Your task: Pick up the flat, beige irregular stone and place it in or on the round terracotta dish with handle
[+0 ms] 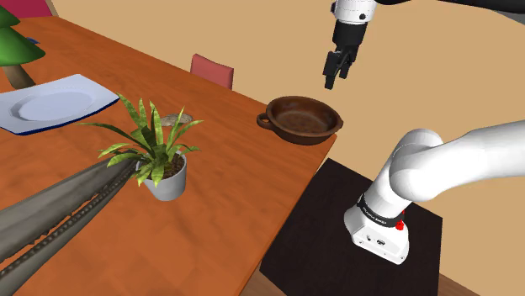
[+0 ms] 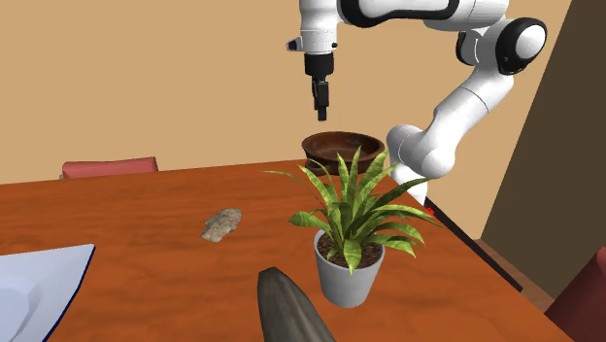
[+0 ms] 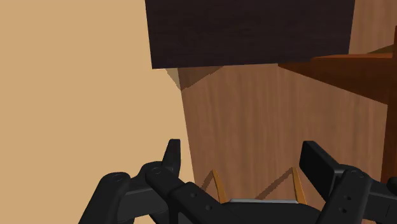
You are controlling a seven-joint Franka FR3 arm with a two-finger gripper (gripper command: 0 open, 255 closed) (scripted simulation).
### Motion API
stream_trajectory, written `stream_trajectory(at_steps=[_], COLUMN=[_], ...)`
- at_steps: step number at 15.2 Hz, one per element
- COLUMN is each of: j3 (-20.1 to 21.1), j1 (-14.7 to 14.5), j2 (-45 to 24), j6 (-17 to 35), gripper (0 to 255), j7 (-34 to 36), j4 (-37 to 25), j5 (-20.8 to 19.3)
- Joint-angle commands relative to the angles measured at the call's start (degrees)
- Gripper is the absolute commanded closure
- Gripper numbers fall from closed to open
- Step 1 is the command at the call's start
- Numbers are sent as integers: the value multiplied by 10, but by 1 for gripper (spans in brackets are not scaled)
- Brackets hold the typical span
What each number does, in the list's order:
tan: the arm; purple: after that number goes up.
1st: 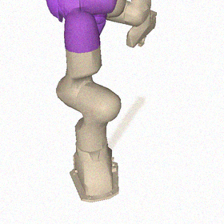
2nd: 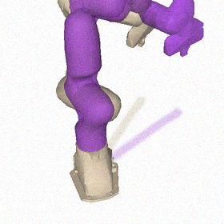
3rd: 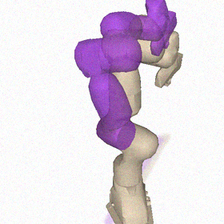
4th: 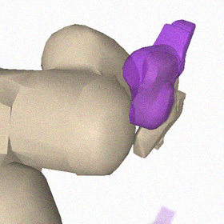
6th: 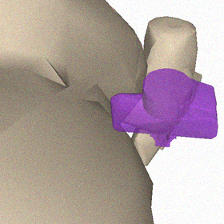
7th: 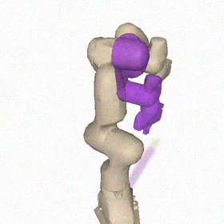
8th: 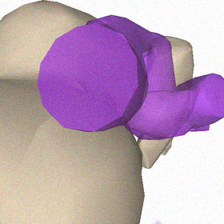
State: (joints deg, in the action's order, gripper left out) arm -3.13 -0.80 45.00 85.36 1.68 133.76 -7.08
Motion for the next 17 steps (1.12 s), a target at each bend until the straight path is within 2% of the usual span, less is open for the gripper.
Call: stream_trajectory(at_steps=[1, 9, 17], j3=[0, 60, 118], j1=[0, -43, -77], j2=[0, -88, -193], j6=[0, 70, 130], gripper=[0, 0, 0], j7=[0, 50, 93], j4=[0, -38, -108], j5=[0, 58, 92])
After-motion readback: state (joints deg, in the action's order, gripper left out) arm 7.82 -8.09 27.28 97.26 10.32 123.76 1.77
